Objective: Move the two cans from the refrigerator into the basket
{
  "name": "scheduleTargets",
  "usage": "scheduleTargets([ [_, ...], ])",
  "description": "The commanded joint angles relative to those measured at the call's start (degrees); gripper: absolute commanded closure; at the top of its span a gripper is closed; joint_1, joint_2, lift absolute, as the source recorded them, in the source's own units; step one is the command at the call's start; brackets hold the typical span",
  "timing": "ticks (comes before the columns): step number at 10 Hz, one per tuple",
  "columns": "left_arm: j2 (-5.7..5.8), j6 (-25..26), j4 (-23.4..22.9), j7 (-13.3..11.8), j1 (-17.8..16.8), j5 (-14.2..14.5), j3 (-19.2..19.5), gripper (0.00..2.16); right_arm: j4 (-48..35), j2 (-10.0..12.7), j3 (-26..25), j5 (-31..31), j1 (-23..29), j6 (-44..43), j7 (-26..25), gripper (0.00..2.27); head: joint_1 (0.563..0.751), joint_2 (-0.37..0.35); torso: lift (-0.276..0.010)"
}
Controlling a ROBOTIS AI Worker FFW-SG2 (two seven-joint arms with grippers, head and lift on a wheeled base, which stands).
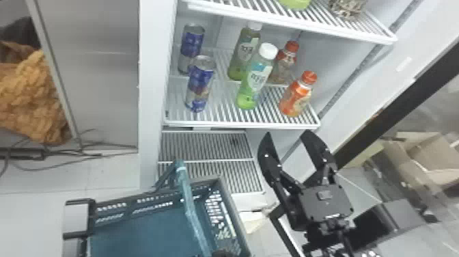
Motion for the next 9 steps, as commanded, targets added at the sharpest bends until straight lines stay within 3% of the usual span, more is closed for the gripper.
scheduleTargets([
  [1, 0.00, 0.0, 0.0, 0.1, 0.0, 0.0, -0.1, 1.21, 0.0, 0.0, 0.0, -0.1, 0.0, 0.0, 0.1, 0.38, 0.695, -0.350, -0.276],
  [6, -0.09, -0.1, 0.0, 0.1, -0.3, -0.3, -0.1, 1.21, 0.2, -0.4, 0.8, -0.5, -0.3, 0.0, 0.1, 0.38, 0.695, -0.350, -0.276],
  [9, -0.09, -0.3, 0.0, 0.1, -0.3, -0.2, 0.1, 1.21, 3.0, -1.8, 3.1, -1.4, -3.2, 0.0, 0.1, 0.37, 0.695, -0.350, -0.276],
])
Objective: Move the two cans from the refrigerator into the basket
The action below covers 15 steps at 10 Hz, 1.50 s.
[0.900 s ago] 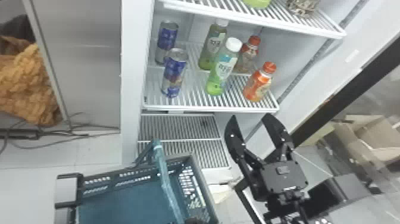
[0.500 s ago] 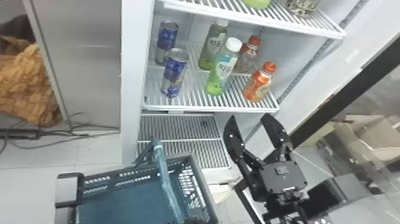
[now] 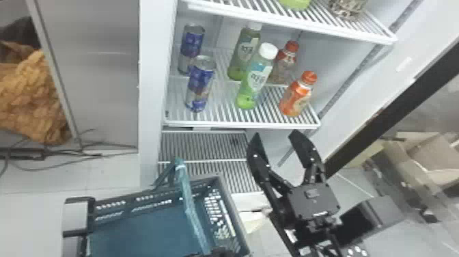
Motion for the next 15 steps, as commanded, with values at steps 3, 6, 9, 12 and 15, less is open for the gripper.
scheduleTargets([
  [3, 0.09, 0.0, 0.0, 0.0, -0.3, 0.2, -0.1, 1.21, 7.0, -2.0, 4.1, -1.3, -7.1, 0.0, 0.1, 0.31, 0.695, -0.350, -0.276],
  [6, 0.09, 0.0, 0.0, 0.1, -0.3, 0.3, -0.2, 1.21, 13.6, -2.5, 5.4, -1.3, -13.3, -0.8, 0.6, 0.24, 0.695, -0.350, -0.276],
  [9, 0.18, 0.0, 0.3, 0.2, -0.5, 0.3, -0.6, 1.21, 20.8, -2.9, 7.9, -1.5, -21.1, -2.8, 1.1, 0.17, 0.695, -0.350, -0.276],
  [12, 0.18, 0.0, 0.3, 0.2, -0.5, 0.3, -0.7, 1.21, 26.6, -3.4, 10.4, -2.8, -27.2, -3.7, 1.2, 0.12, 0.695, -0.350, -0.276],
  [15, 0.27, 0.0, 0.4, 0.2, -0.7, 0.5, -1.0, 1.21, 31.3, -3.4, 12.7, -3.0, -32.7, -5.9, 1.3, 0.12, 0.695, -0.350, -0.276],
])
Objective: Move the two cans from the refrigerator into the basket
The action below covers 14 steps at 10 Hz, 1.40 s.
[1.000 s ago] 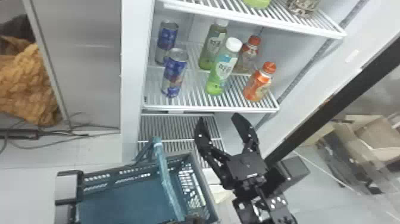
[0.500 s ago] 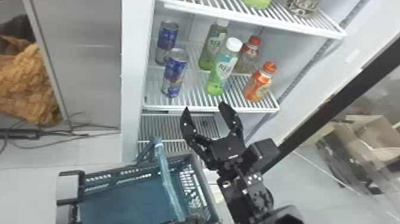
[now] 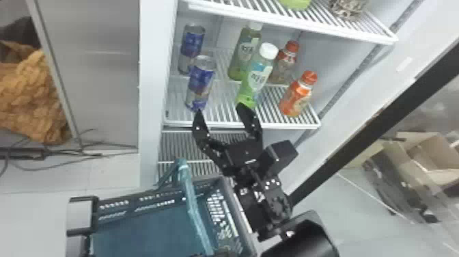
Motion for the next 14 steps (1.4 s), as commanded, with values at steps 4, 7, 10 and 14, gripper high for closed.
scheduleTargets([
  [4, 0.10, 0.0, 0.5, 0.0, -0.3, 0.1, -0.5, 1.21, 5.7, 0.2, 2.1, -1.0, -7.1, -0.5, -0.1, 0.12, 0.695, -0.350, -0.276],
  [7, 0.10, 0.0, 0.6, 0.0, -0.4, 0.1, -0.6, 1.21, 9.3, 0.2, 3.5, -0.9, -10.7, -0.5, -0.1, 0.15, 0.695, -0.347, -0.276],
  [10, 0.10, 0.0, 0.6, 0.0, -0.6, 0.3, -0.7, 1.21, 12.0, 0.2, 4.9, -1.2, -13.9, -0.5, -0.1, 0.48, 0.695, -0.327, -0.276],
  [14, 0.19, -0.3, 0.9, -0.1, -0.7, 0.6, -0.8, 1.21, 11.7, -0.1, 5.4, -2.0, -14.1, -0.5, -0.1, 0.90, 0.695, -0.315, -0.276],
])
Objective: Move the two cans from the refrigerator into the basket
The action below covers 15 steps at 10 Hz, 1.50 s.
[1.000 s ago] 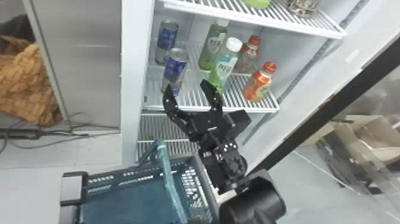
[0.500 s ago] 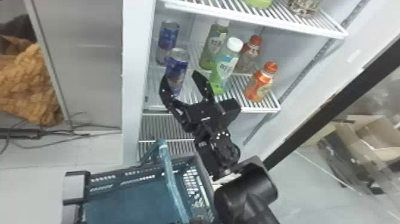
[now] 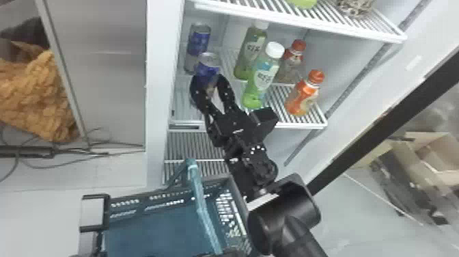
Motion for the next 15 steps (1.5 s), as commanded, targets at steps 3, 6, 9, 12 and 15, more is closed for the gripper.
scheduleTargets([
  [3, 0.07, -0.2, 0.0, 0.0, -0.2, 0.2, 0.0, 1.21, -6.2, -1.0, 0.0, -2.8, 3.1, -1.4, 0.0, 0.90, 0.695, -0.313, -0.276],
  [6, 0.07, -0.4, 0.0, -0.1, 0.0, 0.4, 0.1, 1.21, -18.4, -2.2, -3.1, -3.3, 9.9, 4.4, 0.0, 0.90, 0.695, -0.321, -0.276],
  [9, 0.16, -0.5, 0.0, -0.1, 0.1, 0.4, 0.2, 1.21, -27.2, -2.8, -7.0, -2.8, 16.6, 8.2, 0.0, 0.90, 0.695, -0.350, -0.276],
  [12, 0.16, -0.5, 0.0, -0.2, 0.3, 0.3, 0.2, 1.21, -35.2, -3.1, -9.3, -3.0, 23.4, 13.4, 0.4, 0.90, 0.695, -0.350, -0.276],
  [15, 0.07, -0.5, 0.0, -0.2, 0.3, 0.3, 0.3, 1.21, -43.5, -2.9, -11.9, -4.1, 30.5, 18.0, 1.0, 0.90, 0.695, -0.350, -0.276],
])
